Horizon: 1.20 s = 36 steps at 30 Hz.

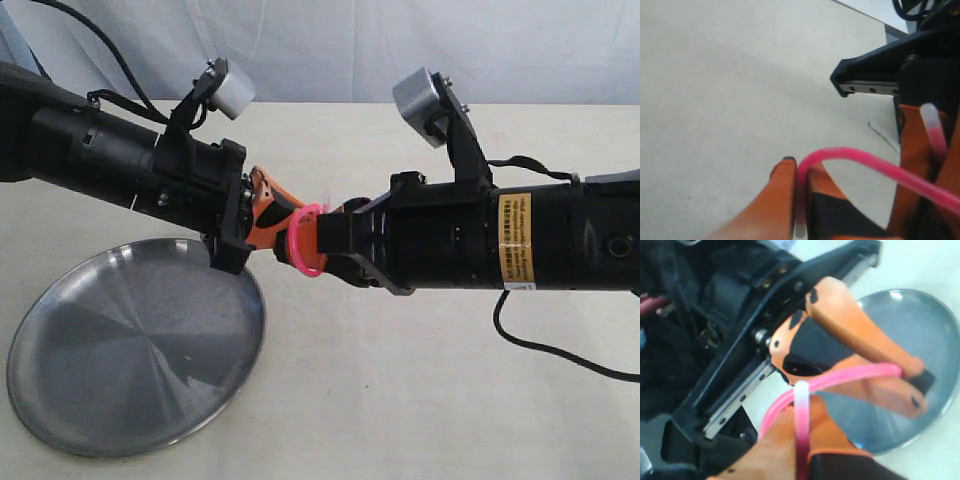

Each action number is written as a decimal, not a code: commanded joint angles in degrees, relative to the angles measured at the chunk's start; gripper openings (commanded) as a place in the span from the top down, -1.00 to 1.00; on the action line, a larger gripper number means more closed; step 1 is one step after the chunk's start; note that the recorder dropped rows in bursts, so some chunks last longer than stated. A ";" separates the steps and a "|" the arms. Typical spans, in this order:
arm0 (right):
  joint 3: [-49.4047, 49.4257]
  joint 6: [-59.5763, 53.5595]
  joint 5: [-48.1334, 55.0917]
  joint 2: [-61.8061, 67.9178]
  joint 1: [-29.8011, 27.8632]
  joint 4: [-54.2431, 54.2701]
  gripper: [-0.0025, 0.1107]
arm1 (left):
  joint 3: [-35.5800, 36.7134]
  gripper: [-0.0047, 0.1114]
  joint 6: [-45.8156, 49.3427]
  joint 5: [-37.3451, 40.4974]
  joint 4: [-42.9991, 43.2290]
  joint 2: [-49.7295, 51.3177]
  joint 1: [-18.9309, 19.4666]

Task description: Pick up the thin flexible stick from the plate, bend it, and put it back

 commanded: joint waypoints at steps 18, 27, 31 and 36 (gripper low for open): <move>-0.86 16.73 5.82 -0.54 0.46 -11.90 0.96 | -0.07 0.92 1.57 -8.76 1.07 0.52 -0.20; -0.86 16.73 6.49 -0.54 0.46 -14.37 0.96 | -0.07 0.92 -3.45 -7.83 3.84 0.52 -0.20; -0.86 16.73 6.74 -0.54 0.46 -15.06 0.96 | -0.07 0.75 -7.82 -7.45 8.28 0.52 -0.20; -0.86 16.73 8.10 -0.54 0.46 -15.07 0.96 | -0.07 0.16 -14.12 -6.99 15.88 0.52 -0.20</move>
